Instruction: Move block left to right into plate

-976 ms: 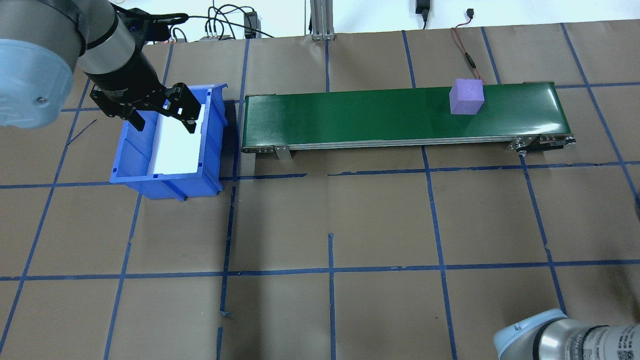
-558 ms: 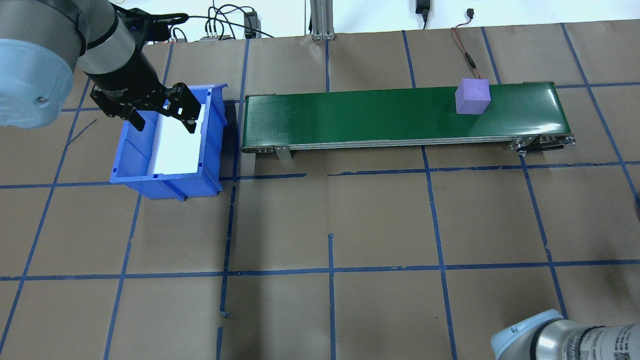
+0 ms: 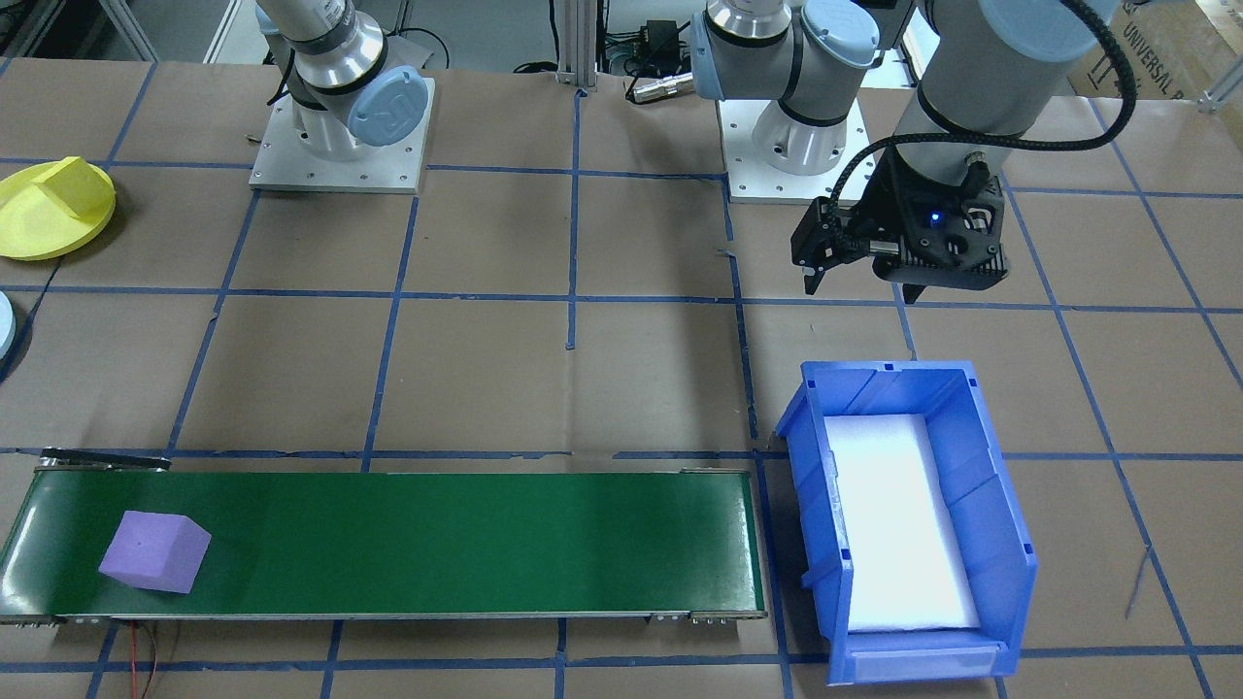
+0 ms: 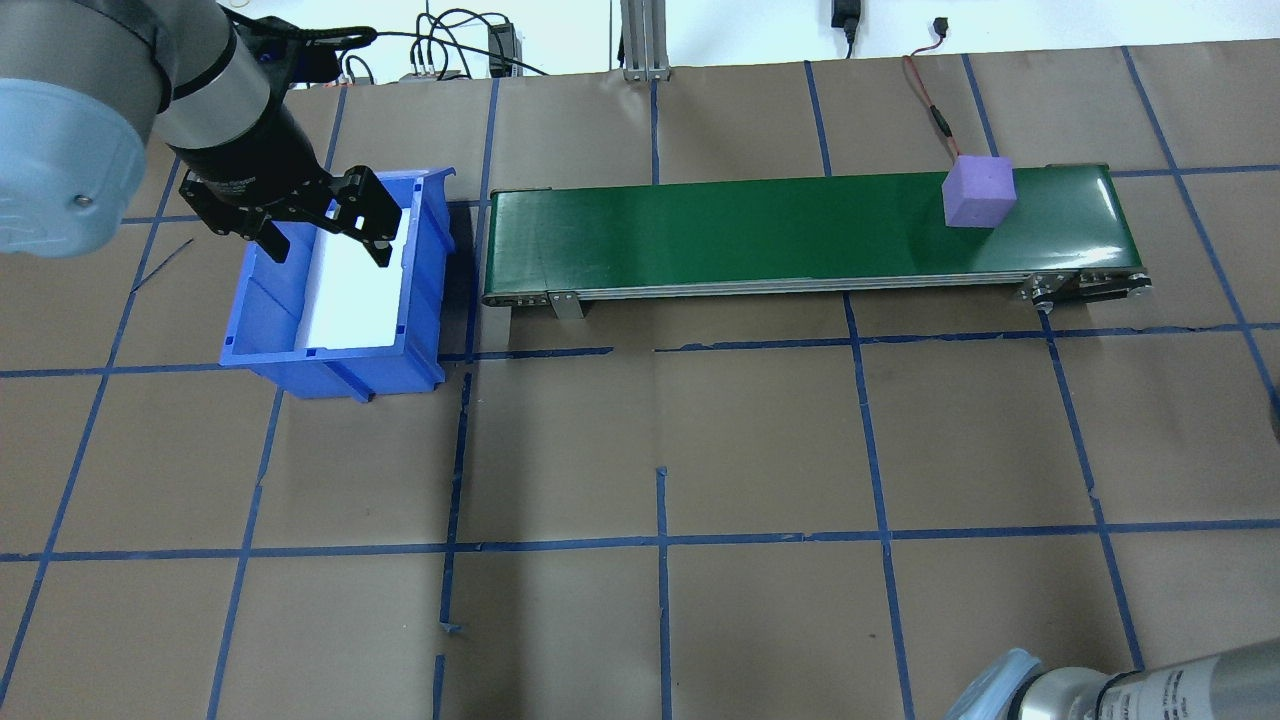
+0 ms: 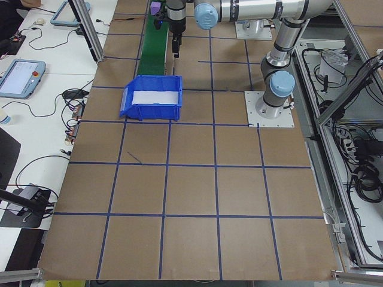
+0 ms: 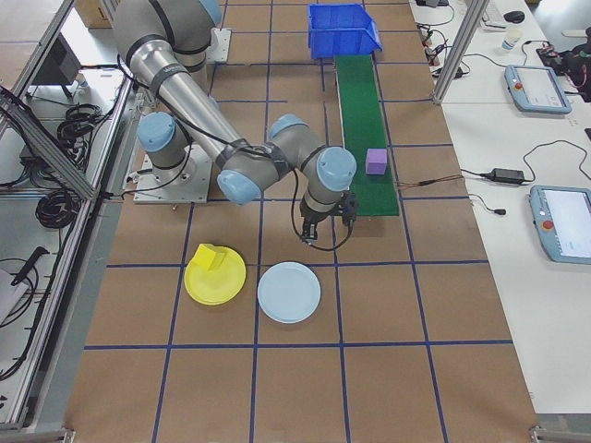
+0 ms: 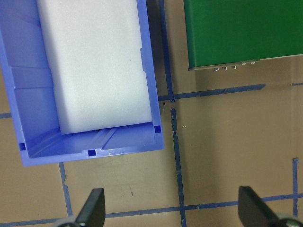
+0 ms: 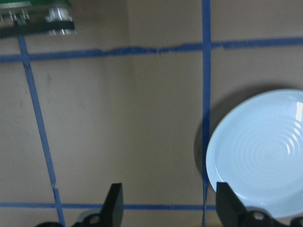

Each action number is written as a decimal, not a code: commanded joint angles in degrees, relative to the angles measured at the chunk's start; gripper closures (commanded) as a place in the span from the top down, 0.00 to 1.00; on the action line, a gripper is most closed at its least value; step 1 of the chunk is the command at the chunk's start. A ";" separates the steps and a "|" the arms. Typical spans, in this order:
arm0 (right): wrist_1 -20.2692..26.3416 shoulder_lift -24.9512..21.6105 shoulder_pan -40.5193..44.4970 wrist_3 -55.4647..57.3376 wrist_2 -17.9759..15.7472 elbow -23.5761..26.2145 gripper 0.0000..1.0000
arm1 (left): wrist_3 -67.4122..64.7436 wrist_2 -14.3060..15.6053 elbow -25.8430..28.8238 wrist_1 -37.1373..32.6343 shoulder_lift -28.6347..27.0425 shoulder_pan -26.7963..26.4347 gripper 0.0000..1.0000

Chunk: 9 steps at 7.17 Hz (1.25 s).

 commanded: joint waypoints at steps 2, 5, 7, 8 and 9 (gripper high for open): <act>-5.29 4.75 7.51 11.15 7.58 -4.70 0.74 | 0.00 -0.04 0.00 0.28 0.00 0.10 1.00; -8.52 7.39 8.49 20.39 22.16 -7.79 0.76 | 0.00 -0.04 0.00 0.28 -0.08 0.10 1.00; -9.16 7.65 8.76 21.74 22.70 -7.62 0.79 | 0.09 -0.04 -0.09 0.28 -0.08 0.10 1.00; -12.29 9.22 8.76 22.44 24.96 -7.62 0.87 | 0.09 -0.04 -0.09 0.28 -0.08 0.10 1.00; -13.98 10.63 8.76 22.36 25.07 -7.62 1.00 | 0.18 0.05 0.00 0.37 -0.08 0.10 1.00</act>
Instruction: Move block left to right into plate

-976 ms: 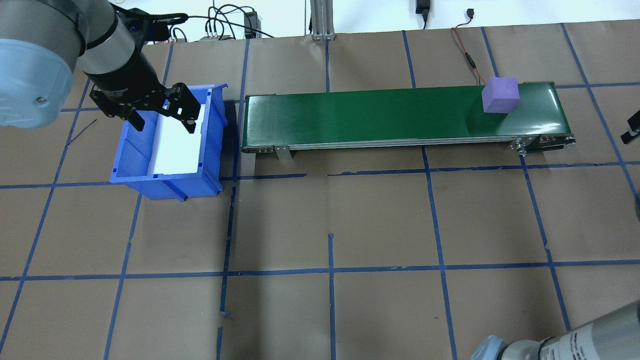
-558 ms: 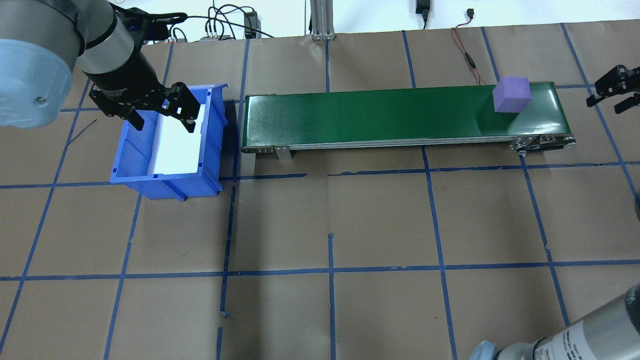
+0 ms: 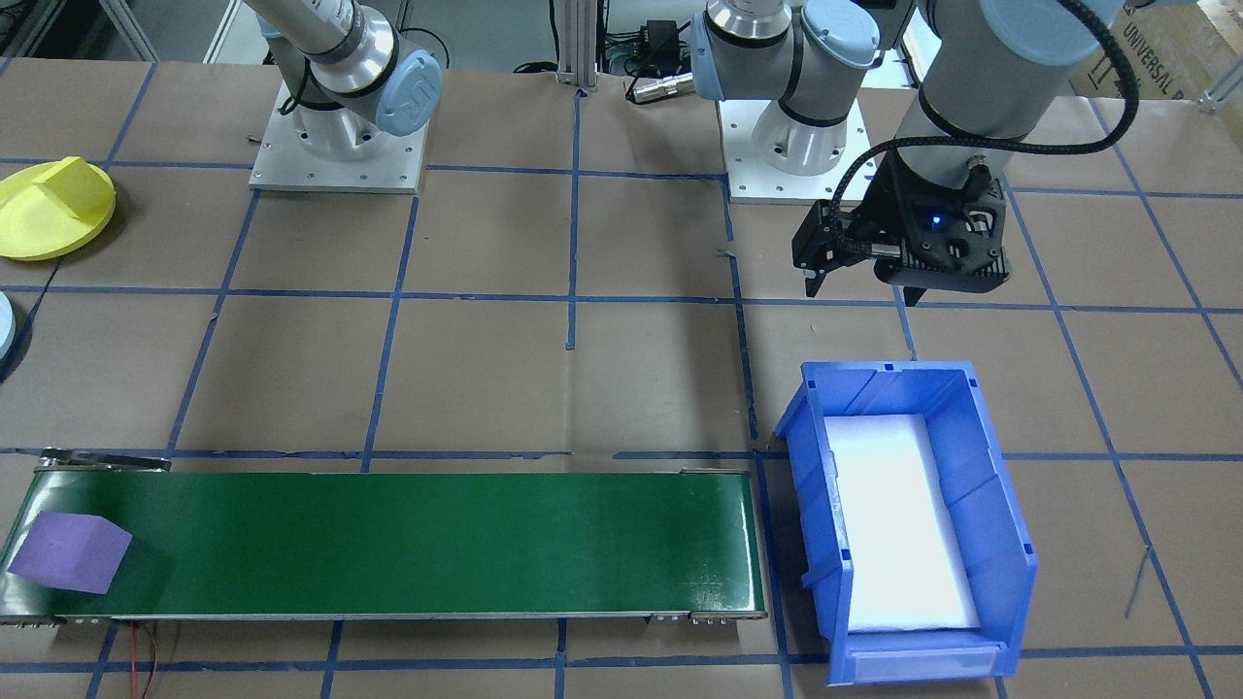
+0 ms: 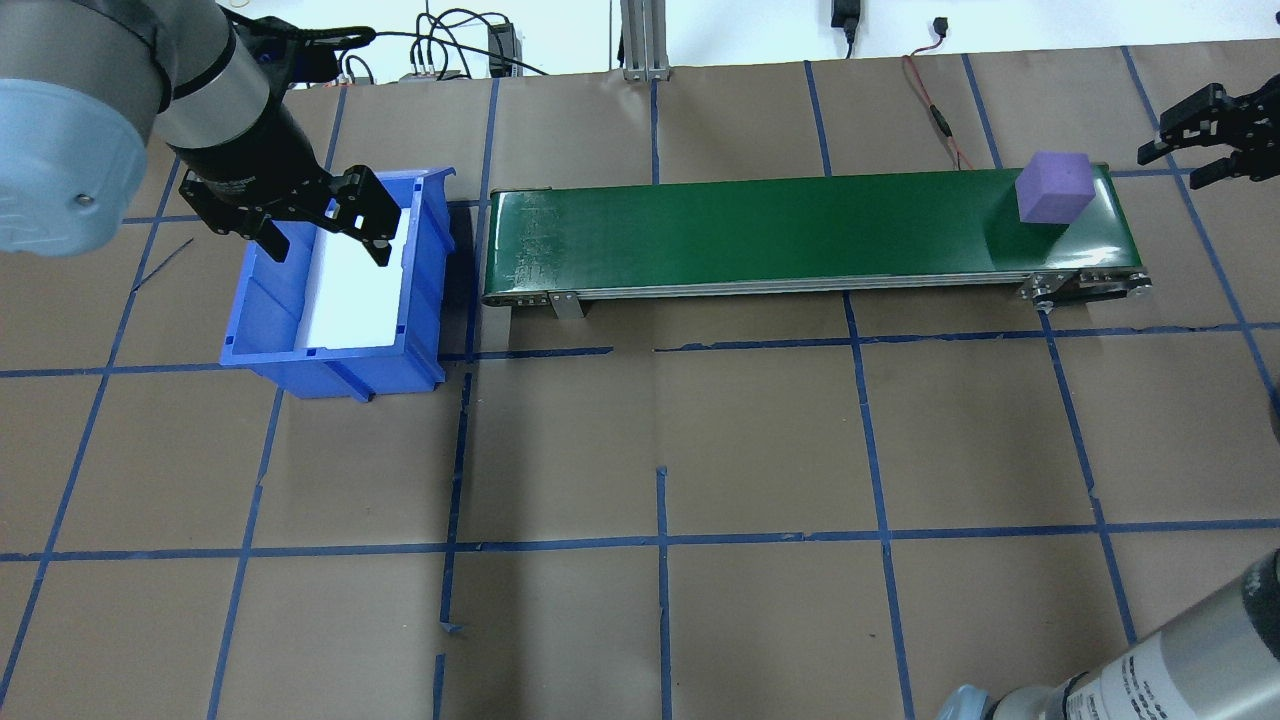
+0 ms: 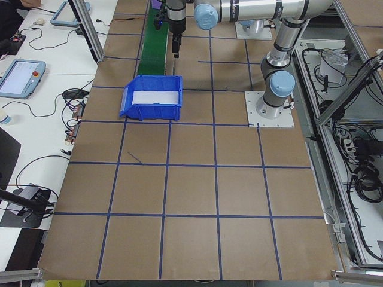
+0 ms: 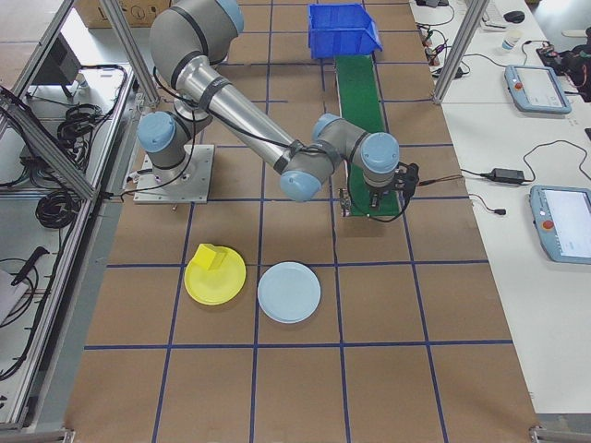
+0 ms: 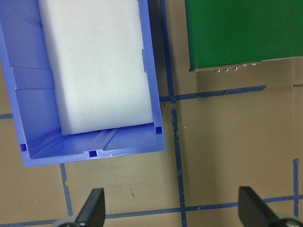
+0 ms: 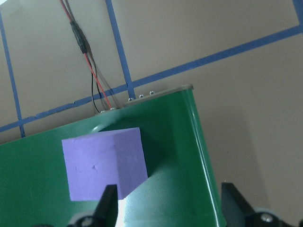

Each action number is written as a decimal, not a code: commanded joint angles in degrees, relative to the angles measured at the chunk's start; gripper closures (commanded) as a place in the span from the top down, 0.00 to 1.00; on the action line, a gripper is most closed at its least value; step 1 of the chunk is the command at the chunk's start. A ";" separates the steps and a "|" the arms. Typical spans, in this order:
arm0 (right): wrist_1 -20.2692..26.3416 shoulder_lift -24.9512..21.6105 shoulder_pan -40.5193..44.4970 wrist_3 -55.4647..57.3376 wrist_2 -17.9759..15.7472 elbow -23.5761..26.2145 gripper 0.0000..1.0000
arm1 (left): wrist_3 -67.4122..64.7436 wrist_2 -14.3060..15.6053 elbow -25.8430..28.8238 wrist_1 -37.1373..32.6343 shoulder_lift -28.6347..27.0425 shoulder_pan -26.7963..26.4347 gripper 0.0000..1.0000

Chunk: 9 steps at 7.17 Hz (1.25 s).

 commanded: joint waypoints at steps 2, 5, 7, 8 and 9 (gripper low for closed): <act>-2.43 2.71 0.03 0.32 0.94 -0.52 1.00 | -0.01 0.07 0.06 0.07 0.00 -0.09 1.00; -2.52 3.59 0.73 0.49 1.12 -0.61 1.00 | 0.08 0.07 -0.03 -0.20 0.00 -0.09 1.00; -3.91 4.73 1.26 2.07 1.21 -0.61 1.00 | 0.08 -0.02 -0.12 -0.02 0.00 -0.18 1.00; -4.71 5.09 1.52 2.51 1.21 -0.61 1.00 | 0.08 0.07 -0.12 0.07 0.00 -0.18 1.00; -7.50 6.39 1.53 2.00 1.03 -0.26 0.62 | 0.08 0.07 -0.12 -0.02 0.00 -0.09 1.00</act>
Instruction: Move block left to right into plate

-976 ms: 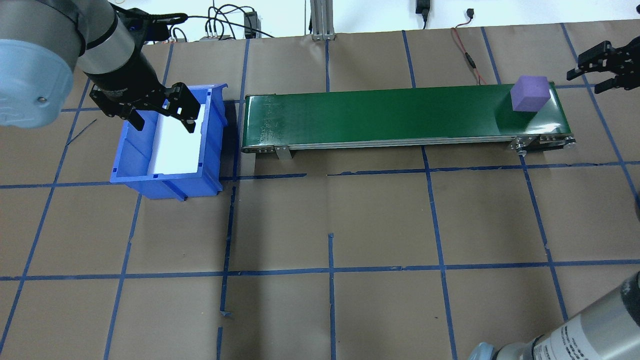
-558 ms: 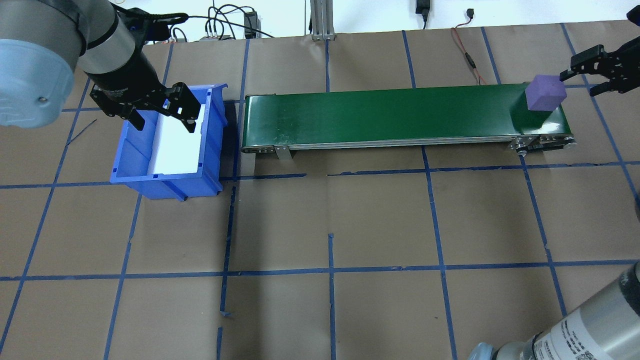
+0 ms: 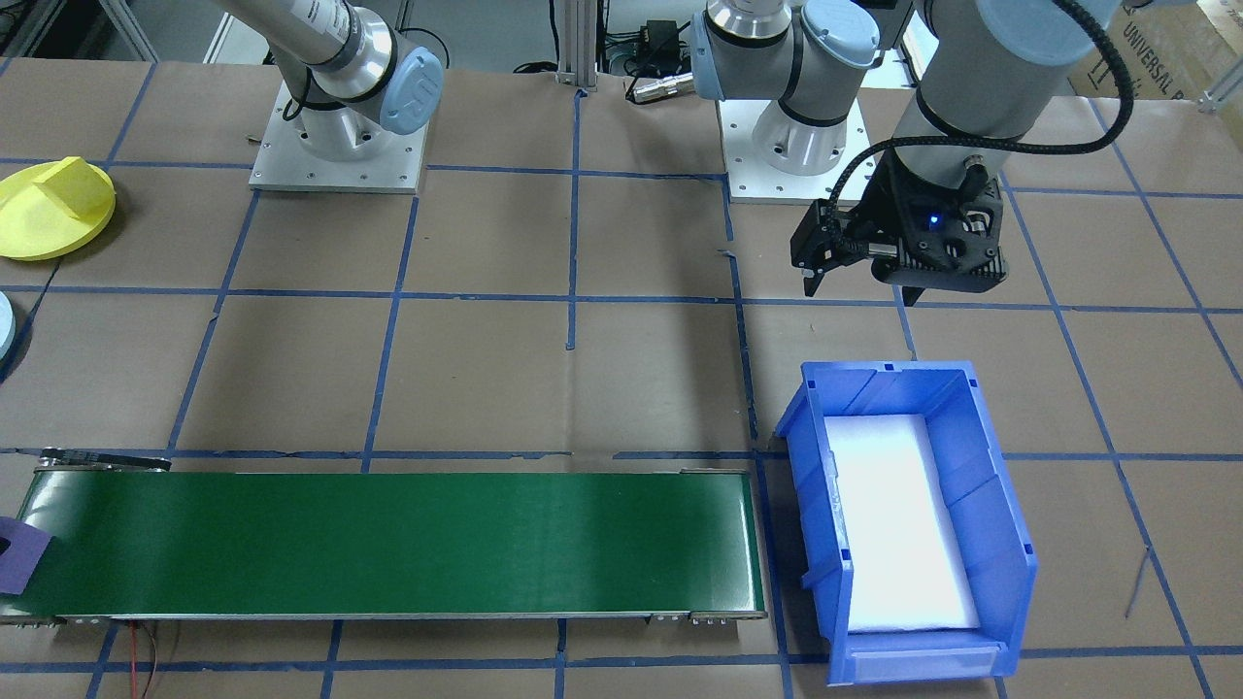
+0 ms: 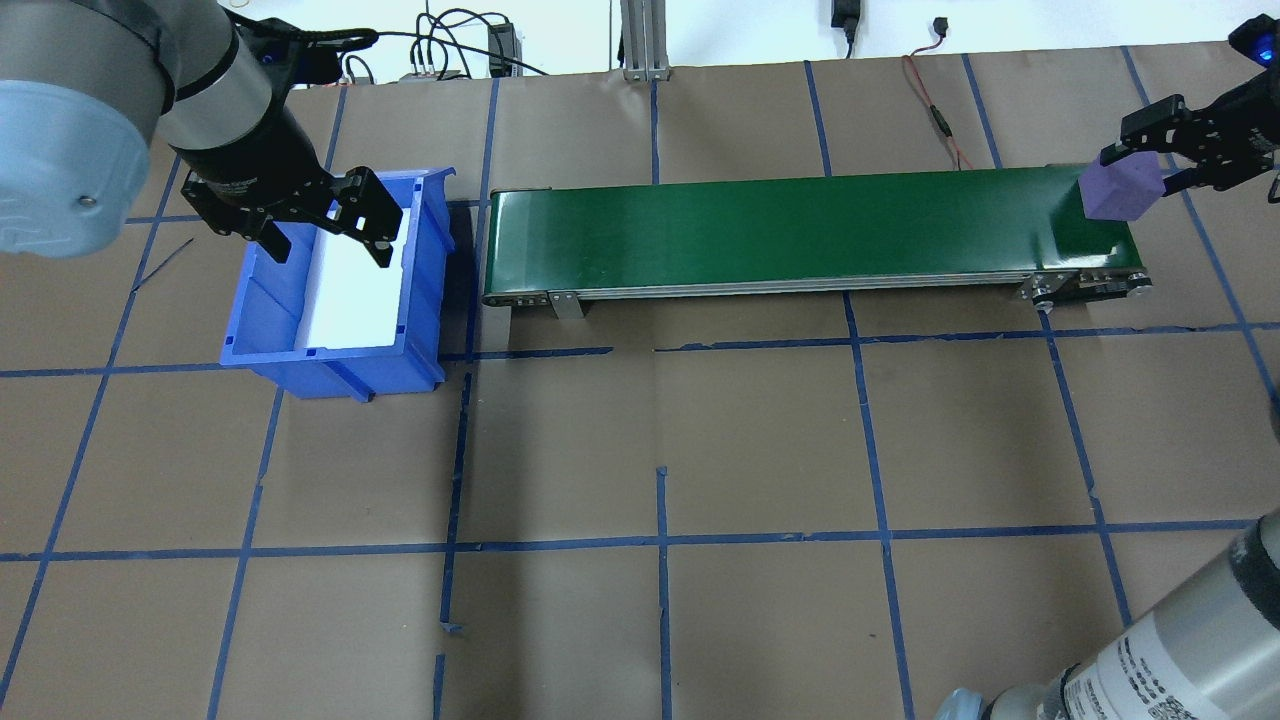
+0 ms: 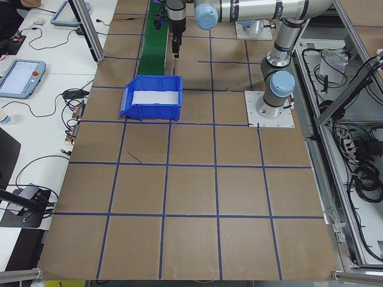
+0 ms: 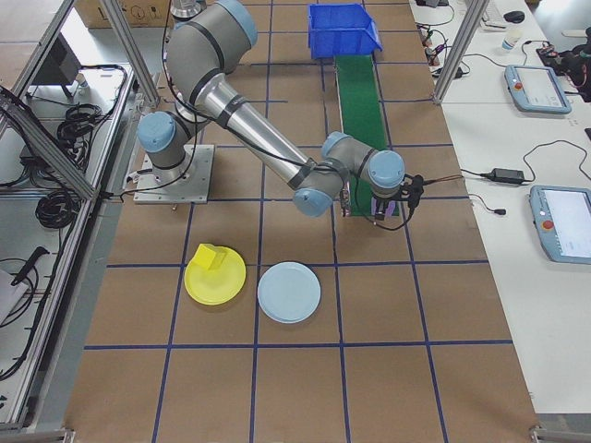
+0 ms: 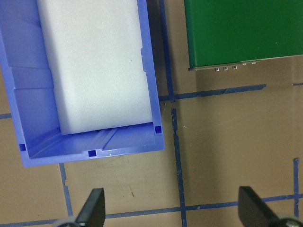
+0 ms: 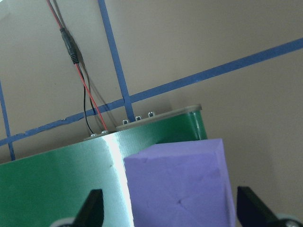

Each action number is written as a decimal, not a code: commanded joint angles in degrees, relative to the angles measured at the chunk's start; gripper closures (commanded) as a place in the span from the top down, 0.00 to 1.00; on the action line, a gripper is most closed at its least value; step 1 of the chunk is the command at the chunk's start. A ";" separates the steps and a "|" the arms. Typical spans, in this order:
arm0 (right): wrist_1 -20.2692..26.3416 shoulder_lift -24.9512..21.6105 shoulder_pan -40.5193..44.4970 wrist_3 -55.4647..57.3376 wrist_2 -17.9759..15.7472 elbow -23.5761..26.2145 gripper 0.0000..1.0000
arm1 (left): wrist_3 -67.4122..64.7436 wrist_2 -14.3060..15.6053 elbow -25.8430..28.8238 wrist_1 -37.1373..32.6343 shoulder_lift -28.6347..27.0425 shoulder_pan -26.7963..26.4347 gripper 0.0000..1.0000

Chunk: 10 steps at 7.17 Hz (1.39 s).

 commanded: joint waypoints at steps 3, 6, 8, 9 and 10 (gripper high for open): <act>-3.51 0.68 0.13 -3.58 -3.87 0.71 0.07 | 0.01 0.02 -0.01 -0.12 0.00 0.06 1.00; -0.80 -4.23 -0.04 -8.93 -12.04 4.21 0.08 | 0.01 0.02 -0.01 -0.12 0.00 0.06 1.00; 3.86 -6.71 -3.09 -20.22 -24.74 6.59 0.09 | 0.01 0.02 -0.01 -0.21 0.00 -0.03 1.00; 4.05 -6.80 -7.21 -25.42 -25.95 6.78 0.10 | 0.01 0.02 -0.01 -0.12 0.00 -0.03 1.00; 4.05 -6.89 -9.77 -28.26 -26.40 8.00 0.11 | 0.01 0.02 -0.01 -0.38 0.09 -0.03 1.00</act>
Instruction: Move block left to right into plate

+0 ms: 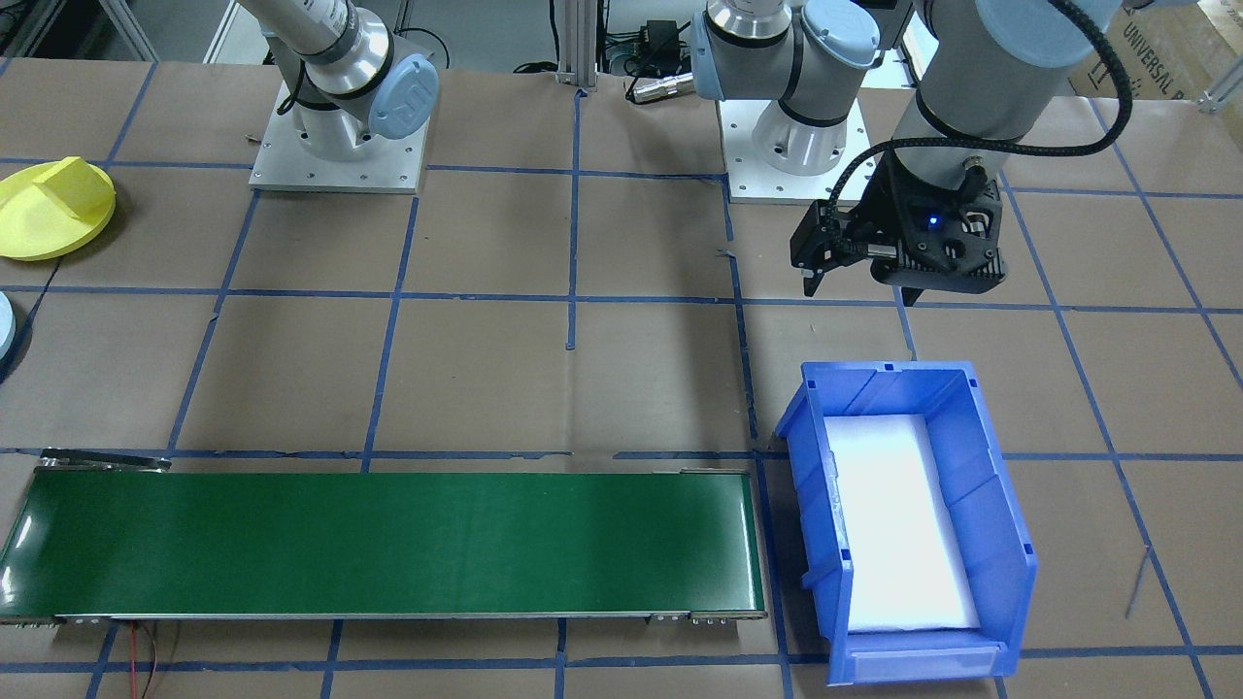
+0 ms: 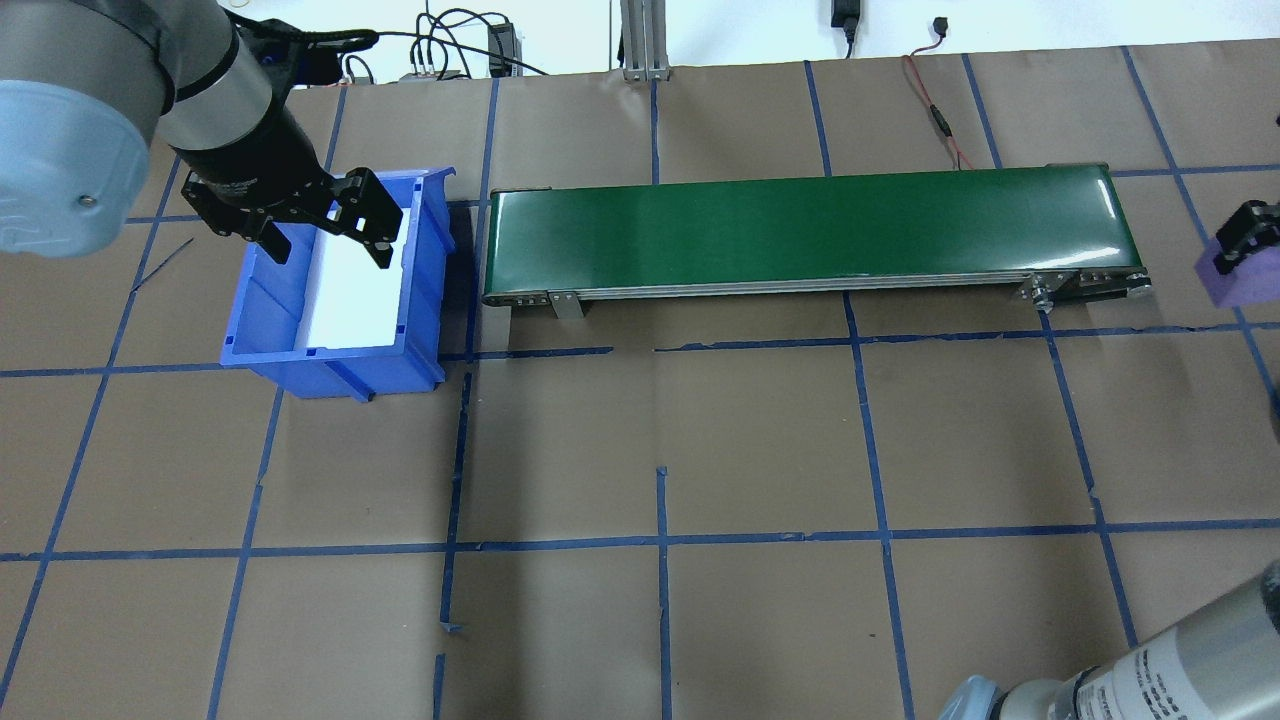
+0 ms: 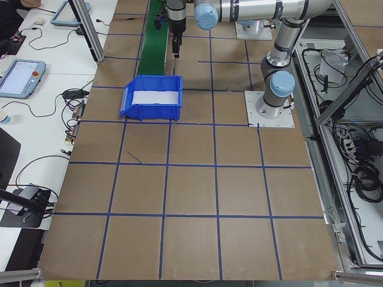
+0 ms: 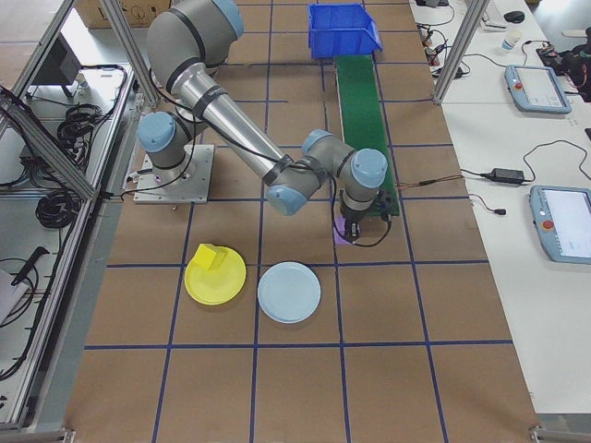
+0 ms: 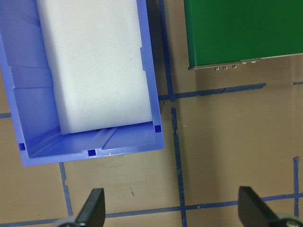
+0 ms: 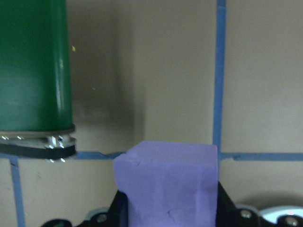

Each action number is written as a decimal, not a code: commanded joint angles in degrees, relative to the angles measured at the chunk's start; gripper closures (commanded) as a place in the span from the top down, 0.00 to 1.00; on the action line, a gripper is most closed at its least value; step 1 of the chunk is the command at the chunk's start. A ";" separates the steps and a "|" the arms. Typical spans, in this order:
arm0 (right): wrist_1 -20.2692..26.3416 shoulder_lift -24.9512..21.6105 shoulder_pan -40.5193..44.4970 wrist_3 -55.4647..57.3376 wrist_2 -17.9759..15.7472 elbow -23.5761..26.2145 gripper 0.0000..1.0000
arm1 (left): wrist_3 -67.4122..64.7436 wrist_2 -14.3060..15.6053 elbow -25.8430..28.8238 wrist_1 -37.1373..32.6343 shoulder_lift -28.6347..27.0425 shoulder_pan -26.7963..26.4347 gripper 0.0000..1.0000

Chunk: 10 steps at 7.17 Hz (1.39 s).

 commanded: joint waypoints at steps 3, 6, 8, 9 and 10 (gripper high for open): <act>2.08 -1.22 -15.39 -9.14 -4.93 5.48 0.14 | 0.18 0.00 0.00 0.18 -0.11 0.08 1.00; 1.20 -1.22 -17.46 -9.06 -4.40 7.96 0.62 | 0.00 0.00 0.00 0.27 -0.11 0.08 1.00; -0.20 -1.31 -17.46 -9.05 -1.35 6.74 0.74 | 0.70 0.09 0.00 0.35 -0.11 0.17 1.00; -0.21 -1.57 -17.46 -8.88 1.64 5.77 1.00 | 0.88 0.09 0.00 0.35 -0.11 0.17 1.00; -0.12 -2.53 -17.46 -9.05 3.75 4.98 1.00 | 0.88 0.09 0.00 0.35 -0.11 0.17 1.00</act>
